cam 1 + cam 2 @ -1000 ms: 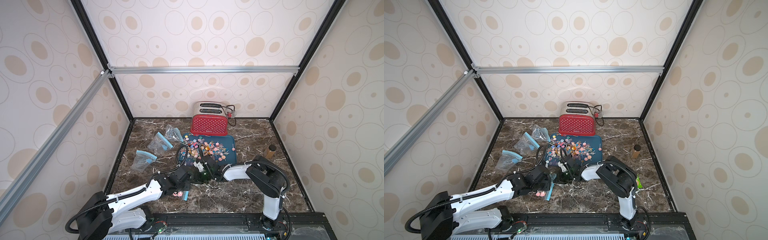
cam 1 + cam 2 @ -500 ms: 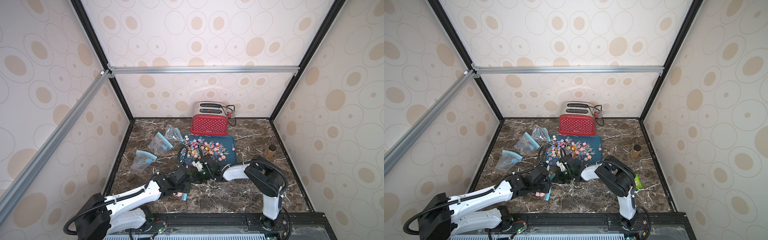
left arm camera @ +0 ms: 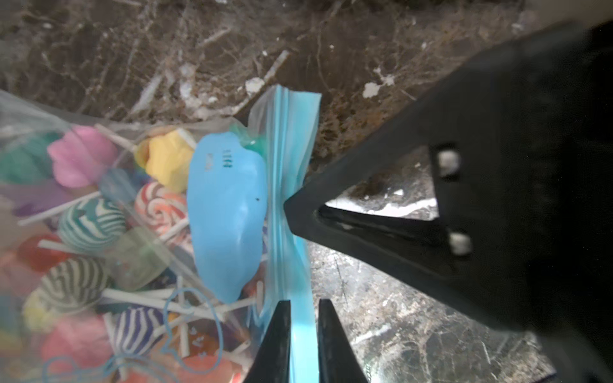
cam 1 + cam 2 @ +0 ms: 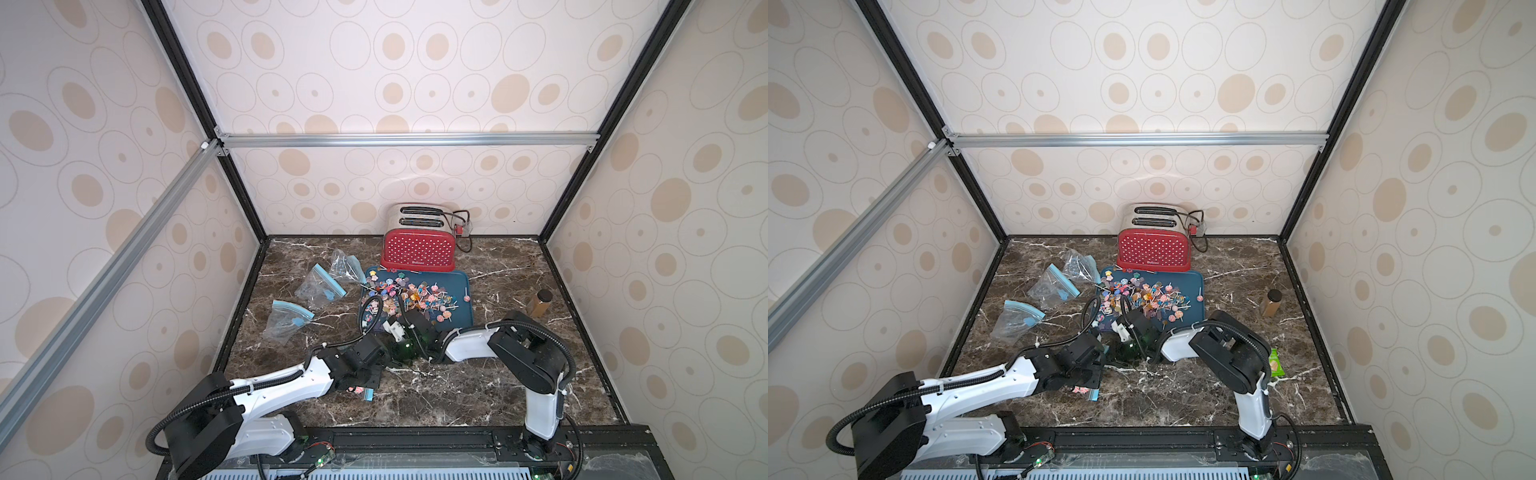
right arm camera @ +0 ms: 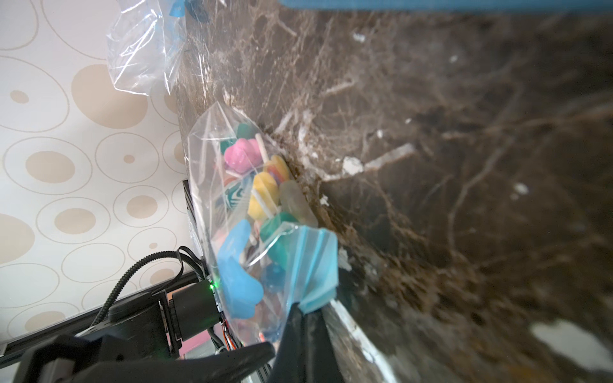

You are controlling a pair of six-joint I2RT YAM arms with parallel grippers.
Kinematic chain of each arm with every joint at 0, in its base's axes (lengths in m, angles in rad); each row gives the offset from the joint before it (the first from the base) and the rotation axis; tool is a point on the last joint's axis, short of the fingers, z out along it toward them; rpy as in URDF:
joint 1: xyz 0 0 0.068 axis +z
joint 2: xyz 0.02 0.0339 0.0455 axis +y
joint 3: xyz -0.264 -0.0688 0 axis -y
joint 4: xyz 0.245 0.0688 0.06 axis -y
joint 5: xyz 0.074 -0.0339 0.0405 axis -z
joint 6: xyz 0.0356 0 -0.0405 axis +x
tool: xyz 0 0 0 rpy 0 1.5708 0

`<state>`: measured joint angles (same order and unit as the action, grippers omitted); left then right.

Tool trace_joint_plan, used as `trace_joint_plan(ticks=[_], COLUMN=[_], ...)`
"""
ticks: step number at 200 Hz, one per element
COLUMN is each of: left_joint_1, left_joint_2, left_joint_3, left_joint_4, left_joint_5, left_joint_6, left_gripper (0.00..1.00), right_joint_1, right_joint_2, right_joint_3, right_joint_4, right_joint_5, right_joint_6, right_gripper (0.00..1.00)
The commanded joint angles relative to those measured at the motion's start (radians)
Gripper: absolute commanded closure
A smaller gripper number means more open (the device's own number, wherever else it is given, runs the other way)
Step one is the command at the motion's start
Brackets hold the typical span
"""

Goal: Pour candies out of the ziploc bag
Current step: Open the ziploc bag at the center of the board.

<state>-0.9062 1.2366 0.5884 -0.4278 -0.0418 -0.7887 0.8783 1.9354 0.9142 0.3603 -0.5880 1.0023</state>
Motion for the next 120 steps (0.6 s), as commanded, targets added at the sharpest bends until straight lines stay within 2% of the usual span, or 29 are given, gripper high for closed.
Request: trace_joint_plan(ticks=[1,23,68,120], left_joint_1=[-0.010,-0.010,-0.010,-0.010], left_joint_2=[0.004,0.003,0.028,0.043], left_joint_3=[0.005,-0.006,-0.018,-0.011], left_joint_4=[-0.004,0.023,0.079,0.064], left_joint_5=[-0.046,-0.047,-0.030,-0.060], left_joint_6=[-0.013,-0.029,-0.051,-0.058], left_gripper=[0.84,0.84,0.74,0.75], right_joint_1=[0.013,0.013,0.016,0.015], right_joint_2=[-0.005,-0.006,-0.017,-0.034], right_joint_3=[0.005,0.004,0.001,-0.013], right_joint_4=[0.021,0.021,0.022,0.023], right_joint_5=[-0.009,-0.010,-0.012,-0.010], right_joint_6=[0.012,0.013,0.015,0.013], right_gripper=[1.00,1.00,1.00,1.00])
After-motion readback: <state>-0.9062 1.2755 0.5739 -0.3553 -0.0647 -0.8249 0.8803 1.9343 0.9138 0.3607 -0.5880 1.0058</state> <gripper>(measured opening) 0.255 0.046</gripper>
